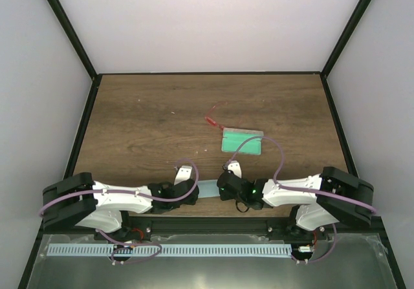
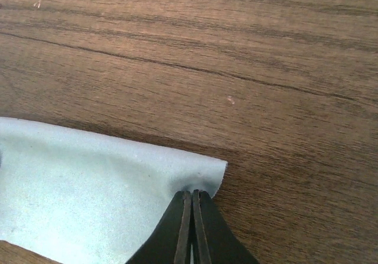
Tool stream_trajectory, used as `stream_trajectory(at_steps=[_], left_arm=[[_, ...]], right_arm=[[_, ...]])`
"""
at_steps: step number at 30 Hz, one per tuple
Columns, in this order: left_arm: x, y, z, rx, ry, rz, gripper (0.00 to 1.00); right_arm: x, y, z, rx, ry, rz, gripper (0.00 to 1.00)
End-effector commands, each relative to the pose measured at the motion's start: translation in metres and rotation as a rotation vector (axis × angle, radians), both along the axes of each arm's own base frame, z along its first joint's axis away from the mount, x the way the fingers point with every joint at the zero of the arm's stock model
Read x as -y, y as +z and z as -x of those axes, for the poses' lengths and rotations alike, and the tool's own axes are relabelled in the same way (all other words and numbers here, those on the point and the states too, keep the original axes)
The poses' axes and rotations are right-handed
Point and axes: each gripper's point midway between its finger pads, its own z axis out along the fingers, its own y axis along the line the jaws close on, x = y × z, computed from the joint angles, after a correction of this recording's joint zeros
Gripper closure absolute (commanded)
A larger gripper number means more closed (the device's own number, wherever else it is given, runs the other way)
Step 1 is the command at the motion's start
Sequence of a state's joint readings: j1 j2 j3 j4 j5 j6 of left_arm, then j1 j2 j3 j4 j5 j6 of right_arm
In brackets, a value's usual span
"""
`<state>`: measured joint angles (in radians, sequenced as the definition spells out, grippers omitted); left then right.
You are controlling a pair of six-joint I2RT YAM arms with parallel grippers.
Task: Organize the sunglasses
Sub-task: Pick up the glasses cleaning cloth from the center of the board.
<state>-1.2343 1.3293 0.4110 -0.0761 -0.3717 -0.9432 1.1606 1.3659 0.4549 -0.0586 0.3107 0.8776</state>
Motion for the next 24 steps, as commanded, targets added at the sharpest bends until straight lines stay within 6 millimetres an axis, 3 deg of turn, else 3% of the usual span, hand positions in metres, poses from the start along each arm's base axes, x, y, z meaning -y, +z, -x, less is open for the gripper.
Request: stream_trajectory(at_steps=[1,12,24], left_arm=[[-0.001,-0.004,0.002,-0.003,-0.004,-0.006,0.96],[0.017,0.013,-0.004,0.032,-0.033,0.035,0.96],[0.044,0.041,-0.022,0.095,-0.04,0.018,0.96]], right_arm=[[0.002,-0.002,0.002,-0.005,-0.004,0.006,0.99],[0.001,0.028,-0.005,0.07,-0.025,-0.046,0.99],[0.001,0.047,-0.015,0.106,-0.057,-0.025,0.99]])
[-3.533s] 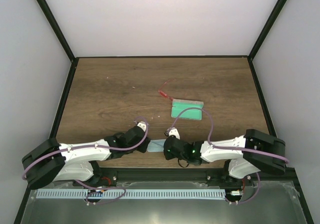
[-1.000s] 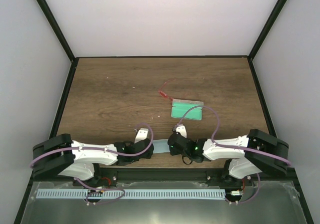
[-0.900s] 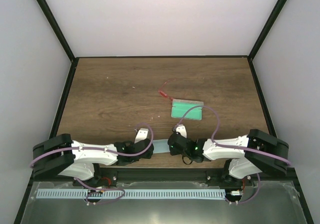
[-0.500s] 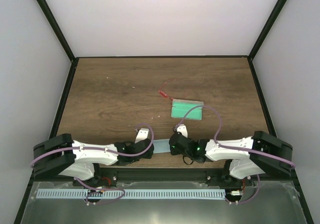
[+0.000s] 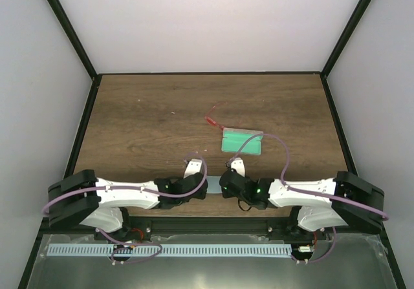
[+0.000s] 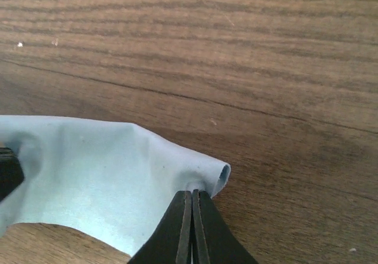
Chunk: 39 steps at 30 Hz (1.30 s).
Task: Organize the sunglasses
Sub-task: Pick up the glasses cleaning cloth from the center of the board, then place the glasses cleaning cloth in the sunglasses case.
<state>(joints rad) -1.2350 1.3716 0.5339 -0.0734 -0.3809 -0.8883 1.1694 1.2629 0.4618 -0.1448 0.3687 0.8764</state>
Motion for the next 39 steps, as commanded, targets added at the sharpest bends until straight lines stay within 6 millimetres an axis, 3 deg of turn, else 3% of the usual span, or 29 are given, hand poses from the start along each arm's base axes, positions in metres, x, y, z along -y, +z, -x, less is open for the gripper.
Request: stream_trajectory(at_steps=[1,11,25,39], left_arm=[[0.01,0.013,-0.01,0.047,-0.002,-0.036,0.96],[0.039,0.024,-0.031,0.079,-0.038,-0.043,0.96],[0.08,0.048,-0.079,0.139,-0.08,-0.053,0.96],[0.09,0.051,-0.132,0.139,-0.08,-0.012,0.96]], right_arm=[[-0.008,0.028,-0.013,0.057,-0.037,-0.022,0.99],[0.008,0.056,-0.031,0.103,-0.096,-0.04,0.99],[0.03,0.082,-0.08,0.147,-0.166,-0.036,0.99],[0.049,0.089,-0.126,0.168,-0.222,-0.036,0.99]])
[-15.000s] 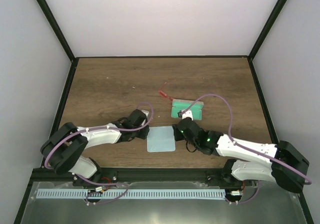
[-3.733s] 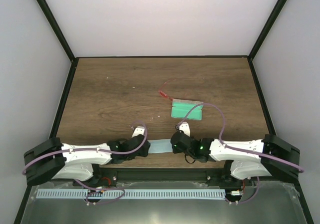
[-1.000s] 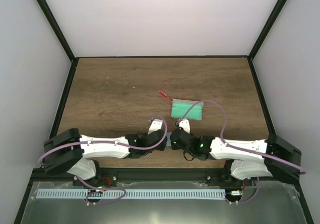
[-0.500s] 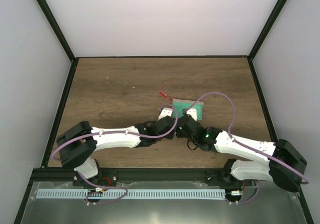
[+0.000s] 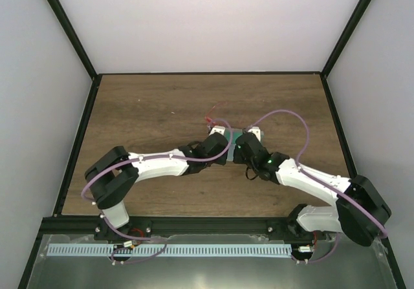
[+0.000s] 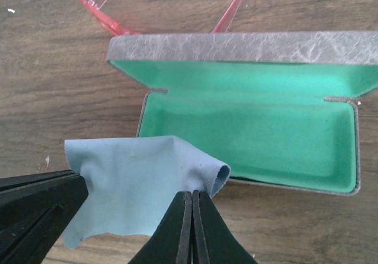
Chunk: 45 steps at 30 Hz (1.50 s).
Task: Organize the sunglasses
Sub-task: Place the glasses cleaning cloth in the sunglasses case.
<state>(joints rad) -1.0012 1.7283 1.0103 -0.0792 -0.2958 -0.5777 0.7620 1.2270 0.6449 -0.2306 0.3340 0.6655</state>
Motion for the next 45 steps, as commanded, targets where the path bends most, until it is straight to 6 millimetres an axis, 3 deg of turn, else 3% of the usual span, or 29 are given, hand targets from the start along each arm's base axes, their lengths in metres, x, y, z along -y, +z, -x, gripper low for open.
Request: stream_trajectory(at_steps=[1,12,24,45], left_arm=[[0.019,0.008,-0.015,0.015,-0.041,0.033,0.96],[0.026,-0.003,-0.039,0.007,-0.024,0.016,0.96],[0.032,-0.019,-0.058,-0.007,-0.018,0.013,0.96],[0.034,-0.03,-0.069,-0.03,-0.021,0.011,0.96]], right_arm=[[-0.005,0.024,-0.02,0.054,0.01,-0.034,0.99],[0.002,0.018,-0.037,0.035,0.001,-0.046,0.99],[0.023,0.002,-0.055,0.007,-0.055,0.008,0.99],[0.038,-0.016,-0.066,-0.025,-0.098,0.045,0.99]])
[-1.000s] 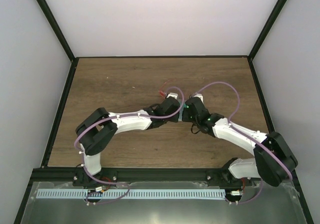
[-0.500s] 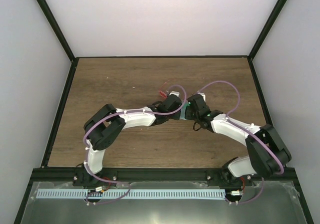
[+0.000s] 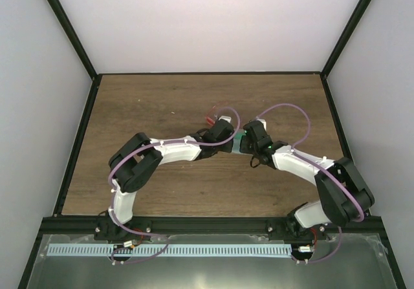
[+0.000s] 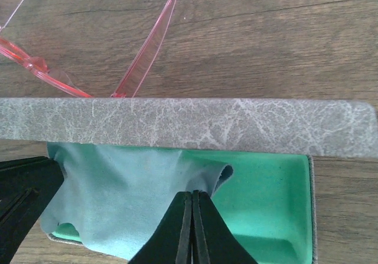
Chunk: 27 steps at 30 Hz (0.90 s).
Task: Organize the sunglasses
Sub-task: Place the glasses cleaning cloth in the sunglasses case.
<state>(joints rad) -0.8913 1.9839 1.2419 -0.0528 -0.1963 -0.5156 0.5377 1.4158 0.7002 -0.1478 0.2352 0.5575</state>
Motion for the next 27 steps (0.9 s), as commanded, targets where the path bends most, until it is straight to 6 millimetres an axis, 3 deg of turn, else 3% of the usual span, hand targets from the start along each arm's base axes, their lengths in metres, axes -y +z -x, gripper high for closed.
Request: stream_trajectory(at_steps=[1,22,27], left_arm=[[0.007,-0.005,-0.004,-0.002,-0.02,0.003,0.96],[0.008,-0.021,-0.003,-0.029,-0.03,-0.016,0.96],[0.008,-0.017,-0.003,-0.03,-0.03,-0.008,0.96]], right_arm=[[0.001,0.012,-0.015,0.039,-0.017,0.005,0.99],[0.013,-0.012,-0.015,-0.019,-0.066,0.081,0.99],[0.014,-0.012,-0.014,-0.027,-0.072,0.08,0.99]])
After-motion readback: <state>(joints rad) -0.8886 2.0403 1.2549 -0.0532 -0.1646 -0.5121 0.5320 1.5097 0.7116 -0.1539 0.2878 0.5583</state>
